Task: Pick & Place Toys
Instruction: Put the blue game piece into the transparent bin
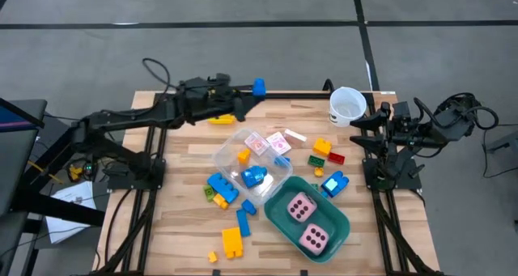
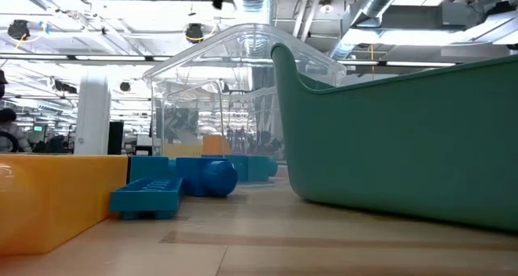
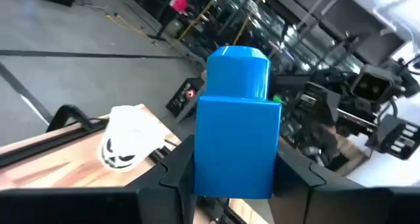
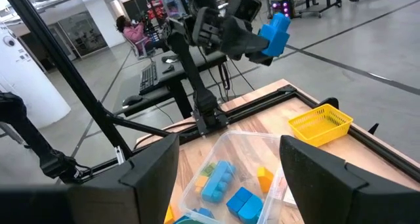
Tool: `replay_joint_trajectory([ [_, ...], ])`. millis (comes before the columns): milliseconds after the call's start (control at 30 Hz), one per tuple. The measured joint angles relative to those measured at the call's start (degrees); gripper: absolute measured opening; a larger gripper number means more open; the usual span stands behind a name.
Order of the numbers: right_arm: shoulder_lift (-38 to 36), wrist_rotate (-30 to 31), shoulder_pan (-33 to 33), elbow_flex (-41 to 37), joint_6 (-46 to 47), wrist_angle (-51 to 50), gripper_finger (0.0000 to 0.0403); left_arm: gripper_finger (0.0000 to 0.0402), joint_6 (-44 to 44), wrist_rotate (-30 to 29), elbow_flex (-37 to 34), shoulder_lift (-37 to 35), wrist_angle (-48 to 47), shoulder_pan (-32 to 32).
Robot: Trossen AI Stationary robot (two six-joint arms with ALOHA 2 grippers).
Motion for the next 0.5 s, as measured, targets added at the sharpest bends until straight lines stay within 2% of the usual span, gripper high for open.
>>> replay_joint_trajectory([
  [300,0.0,0.2,0.0,0.0,0.0,-0.2,0.0254,0.0129,4.2,3.1,16.8,8.8,-15.1,-1.3],
  [500,0.0,1.3,0.0,0.0,0.0,-1.1,0.0254,0.0129,4.2,4.0,21.0,12.9,-21.7,-2.9],
])
